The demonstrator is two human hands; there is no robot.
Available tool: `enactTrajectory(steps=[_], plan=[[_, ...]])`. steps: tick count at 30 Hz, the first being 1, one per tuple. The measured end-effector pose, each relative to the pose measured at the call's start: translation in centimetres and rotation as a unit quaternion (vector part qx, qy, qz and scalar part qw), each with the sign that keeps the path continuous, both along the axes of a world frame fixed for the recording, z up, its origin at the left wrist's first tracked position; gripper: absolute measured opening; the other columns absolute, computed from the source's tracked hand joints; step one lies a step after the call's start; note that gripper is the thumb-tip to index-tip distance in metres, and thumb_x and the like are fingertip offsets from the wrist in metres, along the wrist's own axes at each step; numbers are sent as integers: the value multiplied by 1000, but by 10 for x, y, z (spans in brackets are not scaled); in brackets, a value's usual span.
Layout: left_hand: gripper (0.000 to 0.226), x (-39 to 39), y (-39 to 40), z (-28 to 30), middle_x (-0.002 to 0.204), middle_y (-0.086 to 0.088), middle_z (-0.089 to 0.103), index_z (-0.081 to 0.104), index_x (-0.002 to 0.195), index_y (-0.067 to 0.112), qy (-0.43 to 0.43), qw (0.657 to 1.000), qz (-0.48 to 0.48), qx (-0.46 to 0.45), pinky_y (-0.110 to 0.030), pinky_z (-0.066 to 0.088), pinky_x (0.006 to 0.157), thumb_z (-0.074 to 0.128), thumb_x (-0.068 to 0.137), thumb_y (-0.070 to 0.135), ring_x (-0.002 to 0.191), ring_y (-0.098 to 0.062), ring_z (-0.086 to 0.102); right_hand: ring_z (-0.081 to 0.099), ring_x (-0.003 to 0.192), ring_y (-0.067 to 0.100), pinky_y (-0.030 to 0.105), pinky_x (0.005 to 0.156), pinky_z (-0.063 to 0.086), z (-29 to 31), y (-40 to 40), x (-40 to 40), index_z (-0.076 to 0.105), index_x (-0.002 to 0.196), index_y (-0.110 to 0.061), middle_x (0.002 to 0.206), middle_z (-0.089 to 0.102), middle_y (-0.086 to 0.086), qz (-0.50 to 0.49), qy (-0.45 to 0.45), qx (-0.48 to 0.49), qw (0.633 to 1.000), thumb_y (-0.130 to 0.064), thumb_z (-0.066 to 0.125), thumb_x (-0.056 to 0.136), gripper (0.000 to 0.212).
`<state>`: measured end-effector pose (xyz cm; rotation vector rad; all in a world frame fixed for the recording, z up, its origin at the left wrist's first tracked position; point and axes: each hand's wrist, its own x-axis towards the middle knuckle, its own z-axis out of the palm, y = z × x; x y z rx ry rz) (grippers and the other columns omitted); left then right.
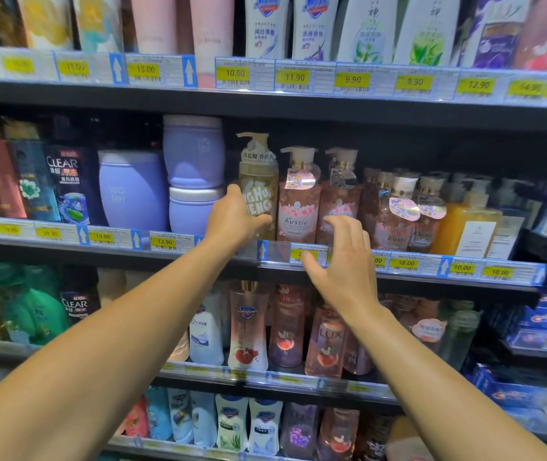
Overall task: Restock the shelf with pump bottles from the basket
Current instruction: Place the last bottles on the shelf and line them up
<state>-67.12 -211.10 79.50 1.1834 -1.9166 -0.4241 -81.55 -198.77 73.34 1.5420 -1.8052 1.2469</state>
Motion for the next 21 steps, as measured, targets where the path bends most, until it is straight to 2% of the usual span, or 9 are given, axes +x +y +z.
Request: enactTrajectory(steps=[2,5,8,11,14,17,21], plan=[[61,1,1,-4,111,-12,62,39,112,9,-2,1000,3,-30,-41,49,75,79,77,39,102,-35,59,47,117,20,37,90,47,11,-2,5,44,133,-15,132,43,-1,16,-20,-13,1000,-30,70,82,60],[88,3,3,-11,118,-12,61,25,139,11,-8,996,6,-92,-42,49,78,80,75,38,105,-37,59,50,118,18,34,82,48,25,-8,15,32,142,-22,140,36,-5,19,-44,-25,999,-34,70,82,72],[102,3,3,-18,119,-13,62,14,147,15,-32,994,18,-107,-42,48,77,80,74,41,105,-38,60,47,125,20,36,84,46,31,-18,25,18,149,-28,149,28,-7,-3,-47,-13,999,-37,69,81,85],[92,2,0,-20,111,-13,65,22,140,15,-55,993,48,-97,-43,51,73,77,75,49,99,-38,62,47,125,24,40,84,47,30,-26,30,12,151,-32,152,23,-8,-25,-61,0,998,-39,67,82,89],[75,2,-4,-20,109,-13,66,33,126,14,-46,994,42,-90,-42,48,71,77,75,49,97,-39,62,57,111,25,41,75,53,28,-30,30,8,151,-35,148,30,-6,-43,-42,15,998,-38,64,85,87],[71,4,-9,-19,109,-13,67,36,120,15,-43,995,29,-88,-42,48,71,78,74,49,97,-39,62,60,100,25,39,70,51,28,-30,28,4,151,-39,140,39,-6,-47,-35,28,998,-39,61,87,86],[70,4,-11,-19,110,-12,66,37,120,15,-42,995,25,-87,-38,43,68,78,74,47,98,-38,62,62,96,25,40,71,52,27,-29,29,7,150,-42,133,47,-4,-43,-43,28,998,-40,62,88,83]])
